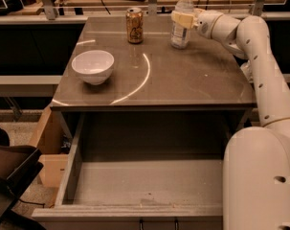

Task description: Place blue plastic bottle into top drawer

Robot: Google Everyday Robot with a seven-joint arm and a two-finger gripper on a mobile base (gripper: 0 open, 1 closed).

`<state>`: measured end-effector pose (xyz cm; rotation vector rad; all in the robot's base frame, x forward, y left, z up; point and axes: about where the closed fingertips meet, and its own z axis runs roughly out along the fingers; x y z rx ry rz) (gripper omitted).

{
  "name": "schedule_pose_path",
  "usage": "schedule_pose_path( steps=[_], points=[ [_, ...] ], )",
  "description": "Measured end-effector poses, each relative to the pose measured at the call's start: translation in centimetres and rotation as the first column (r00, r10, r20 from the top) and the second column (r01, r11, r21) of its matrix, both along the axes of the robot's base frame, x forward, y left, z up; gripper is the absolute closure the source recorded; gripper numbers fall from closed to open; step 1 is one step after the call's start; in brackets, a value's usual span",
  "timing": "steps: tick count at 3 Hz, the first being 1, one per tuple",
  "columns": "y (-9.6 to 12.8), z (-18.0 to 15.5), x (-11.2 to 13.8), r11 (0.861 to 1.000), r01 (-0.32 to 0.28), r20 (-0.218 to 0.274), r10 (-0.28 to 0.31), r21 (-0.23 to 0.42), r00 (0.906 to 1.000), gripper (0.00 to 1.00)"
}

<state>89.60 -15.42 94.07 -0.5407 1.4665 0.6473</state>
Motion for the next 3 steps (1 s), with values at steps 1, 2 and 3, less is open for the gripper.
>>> schedule_pose_path(
  steps=[1,2,3],
  points=[
    [-1.0,1.0,-0.7,0.999,0.002,-0.008,-0.002,0.035,1.0000,1.00],
    [-2.8,3.1,-2.7,0.999,0.010,-0.013,-0.010,0.038,0.9999,1.00],
    [-4.9,5.4,-6.0,0.999,0.025,-0.013,-0.024,0.031,0.9996,1.00]
  ],
)
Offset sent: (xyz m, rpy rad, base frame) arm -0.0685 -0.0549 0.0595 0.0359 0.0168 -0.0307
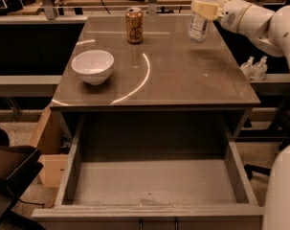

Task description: Place blue plastic bottle into top drawer

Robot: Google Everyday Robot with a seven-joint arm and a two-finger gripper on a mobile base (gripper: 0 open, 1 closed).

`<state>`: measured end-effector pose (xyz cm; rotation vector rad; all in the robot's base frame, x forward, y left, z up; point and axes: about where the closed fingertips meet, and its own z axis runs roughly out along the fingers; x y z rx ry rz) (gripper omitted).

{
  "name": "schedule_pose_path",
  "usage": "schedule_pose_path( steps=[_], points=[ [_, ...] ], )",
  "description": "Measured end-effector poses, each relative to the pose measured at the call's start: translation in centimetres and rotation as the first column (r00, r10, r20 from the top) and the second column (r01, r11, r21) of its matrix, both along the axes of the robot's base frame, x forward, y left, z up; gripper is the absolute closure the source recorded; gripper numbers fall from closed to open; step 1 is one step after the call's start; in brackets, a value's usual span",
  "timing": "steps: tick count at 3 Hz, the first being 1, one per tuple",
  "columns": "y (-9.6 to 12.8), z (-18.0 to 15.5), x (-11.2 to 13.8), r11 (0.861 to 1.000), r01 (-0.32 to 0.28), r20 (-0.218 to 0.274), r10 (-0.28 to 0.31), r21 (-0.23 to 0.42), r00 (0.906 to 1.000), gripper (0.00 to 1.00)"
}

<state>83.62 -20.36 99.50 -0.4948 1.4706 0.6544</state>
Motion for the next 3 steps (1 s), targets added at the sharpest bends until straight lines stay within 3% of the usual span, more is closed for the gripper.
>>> schedule_pose_path(
  steps=[1,3],
  points=[
    [-2.2,1.8,-5.1,1.000,0.009,-0.012,-0.009,-0.012,0.9999,1.00],
    [-4.0,3.8,-16.4,0.999,0.028,-0.033,-0.028,0.016,0.9991,1.00]
  ],
)
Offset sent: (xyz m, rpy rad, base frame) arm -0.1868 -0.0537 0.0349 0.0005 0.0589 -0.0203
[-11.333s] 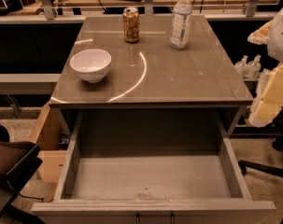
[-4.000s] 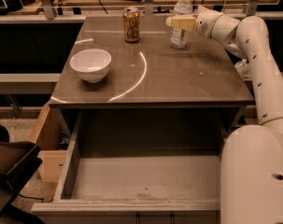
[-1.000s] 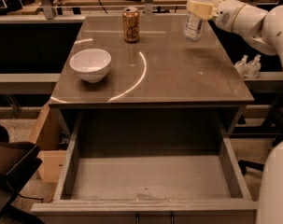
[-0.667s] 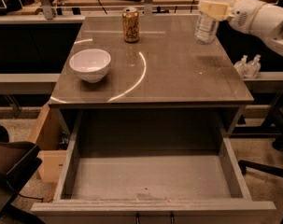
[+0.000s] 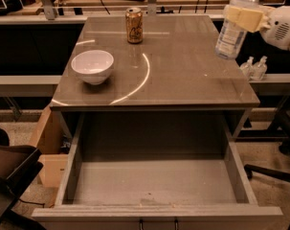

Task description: Place blue plastic bottle into top drawer

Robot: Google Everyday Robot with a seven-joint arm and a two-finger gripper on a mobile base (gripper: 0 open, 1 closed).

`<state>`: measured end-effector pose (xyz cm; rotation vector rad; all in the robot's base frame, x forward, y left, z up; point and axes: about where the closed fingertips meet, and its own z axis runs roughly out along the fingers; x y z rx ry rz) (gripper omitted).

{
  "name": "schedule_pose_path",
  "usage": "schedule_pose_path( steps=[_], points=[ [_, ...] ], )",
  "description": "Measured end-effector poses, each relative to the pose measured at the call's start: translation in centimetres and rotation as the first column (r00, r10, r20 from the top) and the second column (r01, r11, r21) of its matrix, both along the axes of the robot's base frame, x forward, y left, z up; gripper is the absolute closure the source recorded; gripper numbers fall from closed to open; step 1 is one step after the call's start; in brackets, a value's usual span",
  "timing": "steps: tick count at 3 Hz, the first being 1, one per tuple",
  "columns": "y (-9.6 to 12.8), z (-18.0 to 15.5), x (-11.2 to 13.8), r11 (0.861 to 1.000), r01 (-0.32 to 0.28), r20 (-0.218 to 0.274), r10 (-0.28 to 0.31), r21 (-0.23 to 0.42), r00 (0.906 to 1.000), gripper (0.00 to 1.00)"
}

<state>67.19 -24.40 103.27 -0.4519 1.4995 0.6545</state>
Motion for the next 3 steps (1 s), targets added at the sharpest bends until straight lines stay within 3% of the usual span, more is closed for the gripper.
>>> schedule_pose_path(
  steps=[2,3],
  points=[
    [2.6,-1.5,-9.6,0.997,0.047,-0.004,-0.047,0.062,0.9989,1.00],
    [4.2,-4.5,-14.7,0.997,0.040,-0.009,-0.039,0.059,0.9992,1.00]
  ],
)
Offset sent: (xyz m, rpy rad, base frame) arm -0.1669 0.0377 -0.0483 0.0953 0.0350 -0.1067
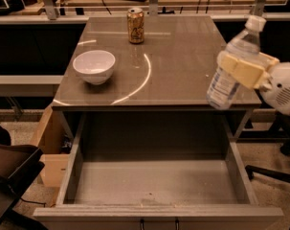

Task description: Place blue plastic bottle into top drawer

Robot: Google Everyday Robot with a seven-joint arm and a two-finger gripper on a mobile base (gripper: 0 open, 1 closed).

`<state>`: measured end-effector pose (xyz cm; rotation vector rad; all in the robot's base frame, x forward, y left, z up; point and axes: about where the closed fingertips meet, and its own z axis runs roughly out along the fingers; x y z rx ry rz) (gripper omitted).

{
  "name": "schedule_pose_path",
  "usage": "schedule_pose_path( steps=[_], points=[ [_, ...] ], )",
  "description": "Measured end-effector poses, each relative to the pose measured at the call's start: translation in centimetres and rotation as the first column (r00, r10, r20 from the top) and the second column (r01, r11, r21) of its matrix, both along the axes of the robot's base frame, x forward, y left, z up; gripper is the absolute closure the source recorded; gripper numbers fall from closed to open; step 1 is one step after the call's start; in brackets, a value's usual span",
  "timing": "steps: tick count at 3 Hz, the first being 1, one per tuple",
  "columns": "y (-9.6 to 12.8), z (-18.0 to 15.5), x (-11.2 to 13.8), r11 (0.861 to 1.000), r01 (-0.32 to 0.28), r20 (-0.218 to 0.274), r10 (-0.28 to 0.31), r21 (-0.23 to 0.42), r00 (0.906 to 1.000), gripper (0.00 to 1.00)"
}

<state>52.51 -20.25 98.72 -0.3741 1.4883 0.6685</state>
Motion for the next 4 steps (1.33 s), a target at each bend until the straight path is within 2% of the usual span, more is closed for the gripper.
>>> schedule_pose_path(
  steps=[1,2,3,4],
  points=[
    [1.1,-2.6,-3.8,0.999,-0.050,-0.003,0.050,-0.021,0.9988,1.00],
    [2.6,-4.9,-6.0,0.986,-0.165,0.016,0.165,-0.021,0.9862,1.00],
    [4.3,-6.7,-6.0,0.953,-0.303,0.042,0.303,-0.012,0.9521,1.00],
    [6.4,-8.2,-4.1,0.905,-0.426,0.082,0.426,-0.013,0.9012,1.00]
  ],
)
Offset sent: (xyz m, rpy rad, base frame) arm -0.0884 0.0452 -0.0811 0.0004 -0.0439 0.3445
